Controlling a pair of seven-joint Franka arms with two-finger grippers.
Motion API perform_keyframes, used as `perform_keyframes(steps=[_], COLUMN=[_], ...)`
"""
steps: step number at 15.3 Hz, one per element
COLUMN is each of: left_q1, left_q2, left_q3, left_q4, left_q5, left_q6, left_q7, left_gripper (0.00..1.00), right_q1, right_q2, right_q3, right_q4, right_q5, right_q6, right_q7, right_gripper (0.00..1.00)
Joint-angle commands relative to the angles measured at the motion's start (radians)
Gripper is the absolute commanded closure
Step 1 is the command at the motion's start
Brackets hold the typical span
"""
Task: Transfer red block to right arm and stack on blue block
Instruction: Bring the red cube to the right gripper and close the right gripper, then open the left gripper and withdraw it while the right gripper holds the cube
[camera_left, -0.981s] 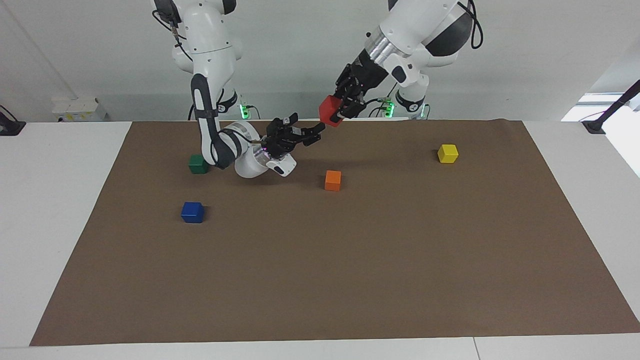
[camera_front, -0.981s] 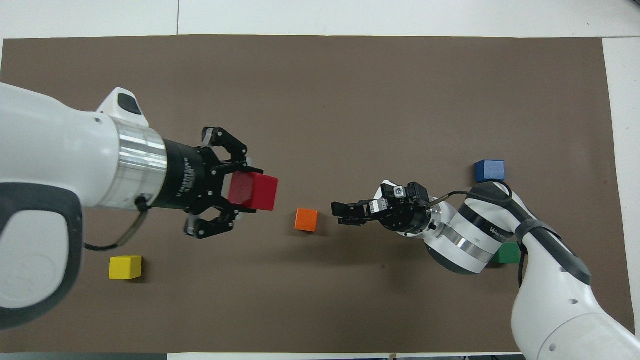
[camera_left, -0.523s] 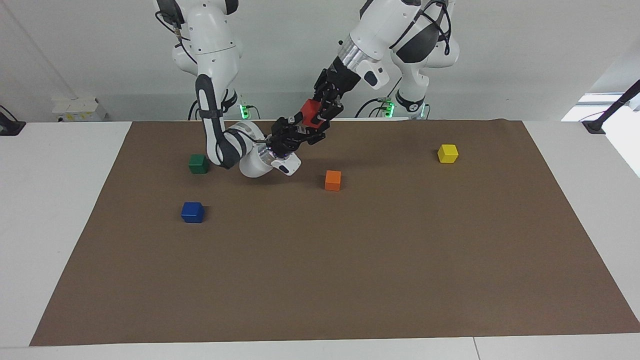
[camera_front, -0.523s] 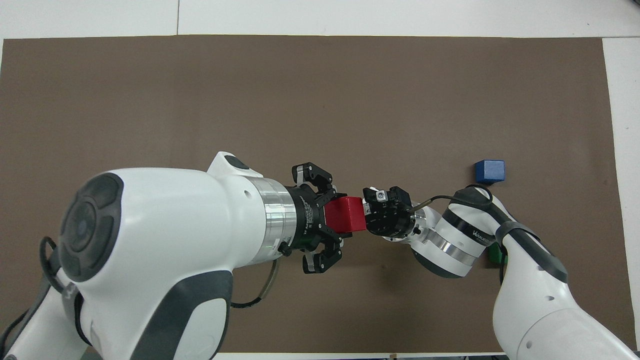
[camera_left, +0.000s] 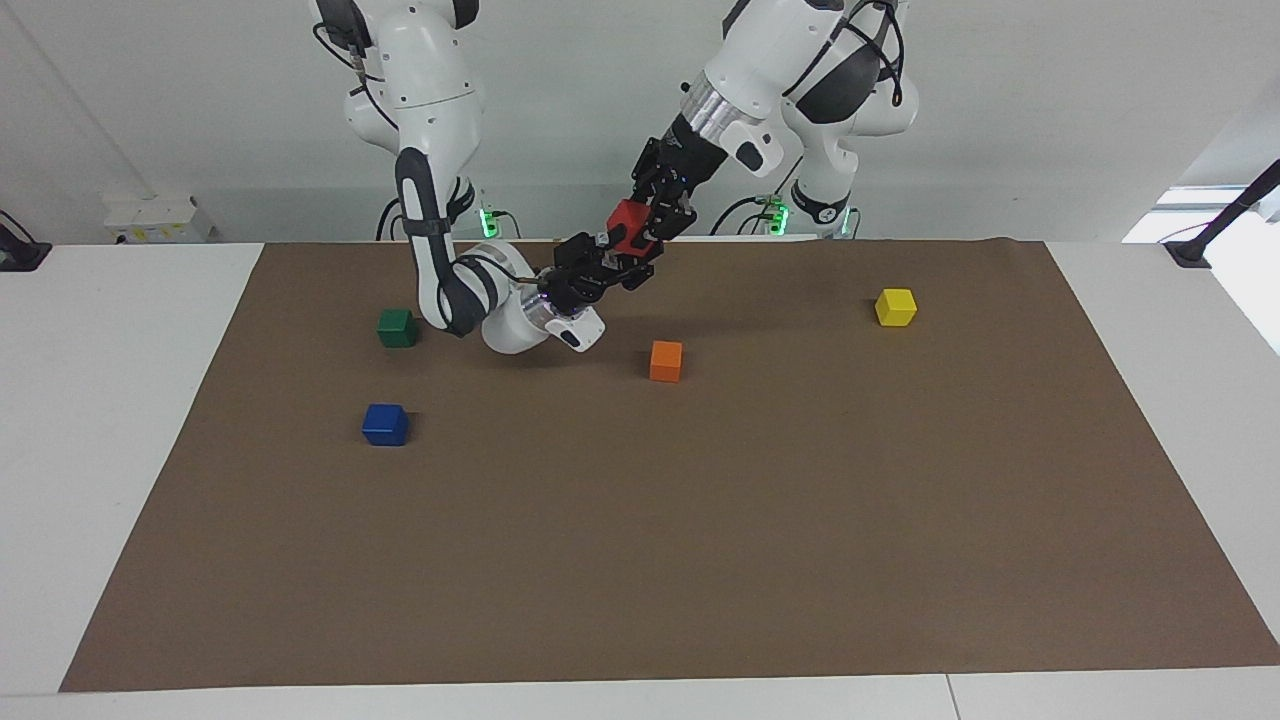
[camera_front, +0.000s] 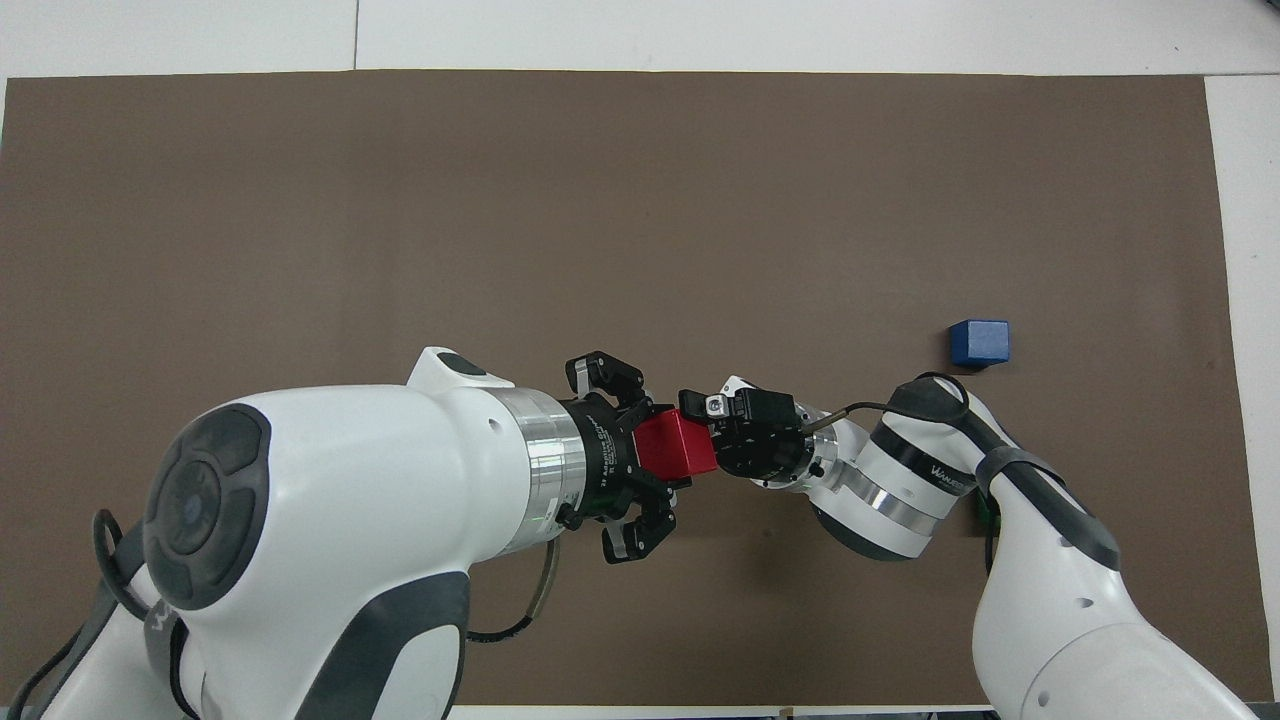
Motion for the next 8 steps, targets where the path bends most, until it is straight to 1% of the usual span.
perform_keyframes(steps=[1,5,6,7,8], left_q1=[0.005,0.008,0.006,0.009,0.011], left_q2=[-0.034,-0.034,-0.031,-0.031,-0.031], left_q3=[0.009,0.010,0.012,0.013,0.013], left_q4=[-0.029,-0.028,-0.022,-0.019,-0.019], left_q5=[-0.020,-0.018,-0.012,-0.009,-0.006], left_q6=[0.000,0.000,0.001,-0.002,-0.003], left_q7=[-0.020,-0.011,-0.006,-0.016,-0.010], left_gripper=[1.00,1.00,0.04,0.00,0.00], right_q1=[0.006,0.008,0.008,0.008,0.006], right_q2=[-0.003,-0.006,-0.006,-0.006,-0.006], right_q3=[0.004,0.004,0.004,0.004,0.002], right_q4=[0.002,0.002,0.003,0.003,0.003], right_q5=[0.006,0.006,0.006,0.006,0.006], right_q6=[0.023,0.025,0.025,0.025,0.023], right_q7=[-0.041,-0.045,-0.047,-0.047,-0.047], right_gripper=[1.00,1.00,1.00,1.00,1.00])
